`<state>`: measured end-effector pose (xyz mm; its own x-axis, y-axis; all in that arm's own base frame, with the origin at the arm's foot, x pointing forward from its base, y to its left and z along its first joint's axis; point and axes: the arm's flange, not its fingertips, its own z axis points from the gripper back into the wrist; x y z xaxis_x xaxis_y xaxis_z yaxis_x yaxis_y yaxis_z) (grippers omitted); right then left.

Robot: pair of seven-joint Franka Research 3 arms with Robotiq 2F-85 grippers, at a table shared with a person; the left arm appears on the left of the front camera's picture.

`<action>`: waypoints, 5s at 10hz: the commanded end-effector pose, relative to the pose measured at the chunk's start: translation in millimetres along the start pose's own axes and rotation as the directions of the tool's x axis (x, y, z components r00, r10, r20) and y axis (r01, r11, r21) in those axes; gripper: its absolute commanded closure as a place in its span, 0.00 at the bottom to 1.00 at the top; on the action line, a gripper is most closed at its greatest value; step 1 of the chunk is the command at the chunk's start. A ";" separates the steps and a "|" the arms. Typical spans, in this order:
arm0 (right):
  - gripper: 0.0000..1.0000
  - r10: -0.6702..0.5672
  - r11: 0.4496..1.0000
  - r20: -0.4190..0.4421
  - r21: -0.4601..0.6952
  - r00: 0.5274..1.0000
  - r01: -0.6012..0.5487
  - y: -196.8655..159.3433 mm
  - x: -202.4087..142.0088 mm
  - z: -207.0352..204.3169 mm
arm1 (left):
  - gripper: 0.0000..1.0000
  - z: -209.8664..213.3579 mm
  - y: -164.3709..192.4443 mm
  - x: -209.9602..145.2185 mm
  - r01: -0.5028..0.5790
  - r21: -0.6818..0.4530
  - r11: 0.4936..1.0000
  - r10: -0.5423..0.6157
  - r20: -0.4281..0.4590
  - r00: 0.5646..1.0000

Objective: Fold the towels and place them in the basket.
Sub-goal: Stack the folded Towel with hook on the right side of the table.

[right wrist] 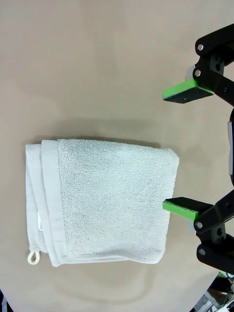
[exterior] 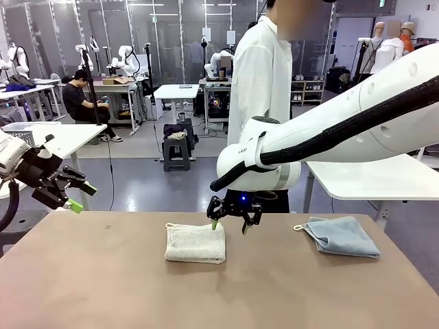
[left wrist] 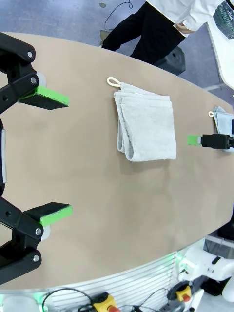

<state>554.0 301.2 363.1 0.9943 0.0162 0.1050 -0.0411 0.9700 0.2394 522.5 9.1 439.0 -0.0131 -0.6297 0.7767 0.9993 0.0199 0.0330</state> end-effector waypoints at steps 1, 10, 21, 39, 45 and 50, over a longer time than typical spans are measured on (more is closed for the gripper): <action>0.03 0.002 1.000 0.006 -0.009 1.000 -0.002 1.8 3.5 -1.0 | 0.04 1.1 -1.2 1.0 0.006 0.000 1.000 -0.006 -0.010 1.000; 0.03 -0.038 0.996 0.036 0.085 0.999 0.035 7.2 18.8 -72.3 | 0.04 1.1 -1.2 1.0 0.006 0.000 1.000 -0.006 -0.010 1.000; 0.47 -0.056 0.992 0.020 0.114 0.998 0.054 -6.7 25.2 -83.6 | 0.04 1.1 -1.2 1.0 0.006 0.000 1.000 -0.006 -0.010 1.000; 1.00 0.042 0.989 0.180 -0.147 0.983 -0.016 -147.1 34.8 133.8 | 0.04 1.1 -1.2 1.0 0.006 0.000 1.000 -0.006 -0.010 1.000; 1.00 0.000 0.960 0.253 -0.272 0.967 0.071 -222.5 46.5 171.0 | 0.04 1.1 -1.2 1.0 0.006 0.000 1.000 -0.006 -0.010 1.000; 1.00 -0.014 0.960 0.232 -0.270 0.973 0.078 -235.7 51.7 172.1 | 0.04 1.1 -1.2 1.0 0.006 0.000 1.000 -0.006 -0.010 1.000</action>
<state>598.2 29.6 476.4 0.9476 -0.0551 0.3145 0.0668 0.9974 -0.0266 522.5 9.4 439.0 -0.0128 -0.6297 0.7767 0.9992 0.0204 0.0331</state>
